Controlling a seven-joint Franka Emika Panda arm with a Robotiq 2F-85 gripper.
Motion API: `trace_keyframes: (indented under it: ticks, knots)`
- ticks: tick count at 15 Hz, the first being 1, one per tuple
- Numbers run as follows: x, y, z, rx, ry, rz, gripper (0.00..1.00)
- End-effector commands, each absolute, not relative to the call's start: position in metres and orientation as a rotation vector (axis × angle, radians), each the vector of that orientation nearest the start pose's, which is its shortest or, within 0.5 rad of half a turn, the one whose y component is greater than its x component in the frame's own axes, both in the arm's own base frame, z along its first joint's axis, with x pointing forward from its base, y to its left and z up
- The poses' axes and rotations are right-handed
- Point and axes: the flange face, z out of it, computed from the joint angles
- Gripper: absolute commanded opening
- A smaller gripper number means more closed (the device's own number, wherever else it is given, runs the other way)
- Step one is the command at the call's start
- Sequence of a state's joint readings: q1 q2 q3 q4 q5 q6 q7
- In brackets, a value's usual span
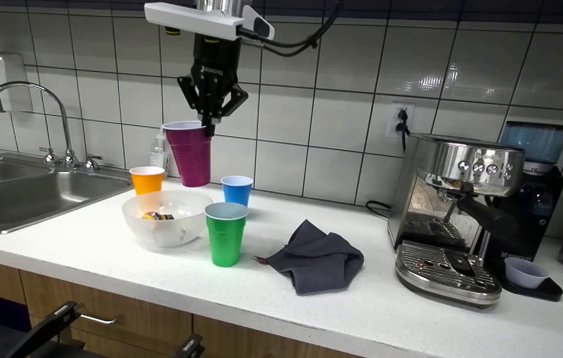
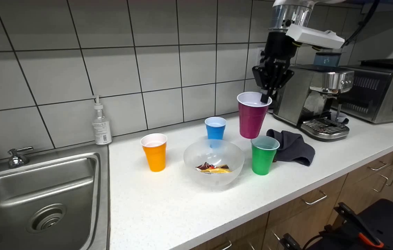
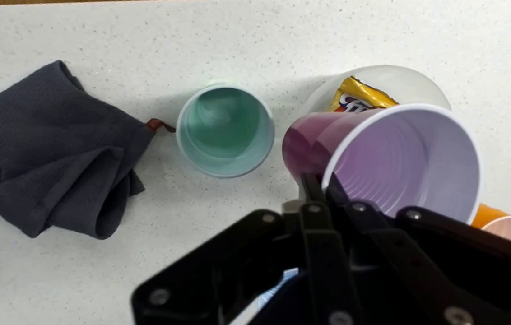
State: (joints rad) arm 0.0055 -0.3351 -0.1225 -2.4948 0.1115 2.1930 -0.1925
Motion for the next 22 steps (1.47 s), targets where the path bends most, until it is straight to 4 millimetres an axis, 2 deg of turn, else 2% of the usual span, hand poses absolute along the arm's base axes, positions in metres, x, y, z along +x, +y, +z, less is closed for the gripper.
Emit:
trace_keyframes:
  ticks: [1,12,22]
  knots:
    - [0.438,-0.064,0.412,-3.067,-0.083,-0.056,0.01]
    - [0.445,-0.097,0.392,-3.080,-0.052,-0.009,0.01]
    - [0.448,-0.107,0.379,-3.056,-0.020,0.022,0.01]
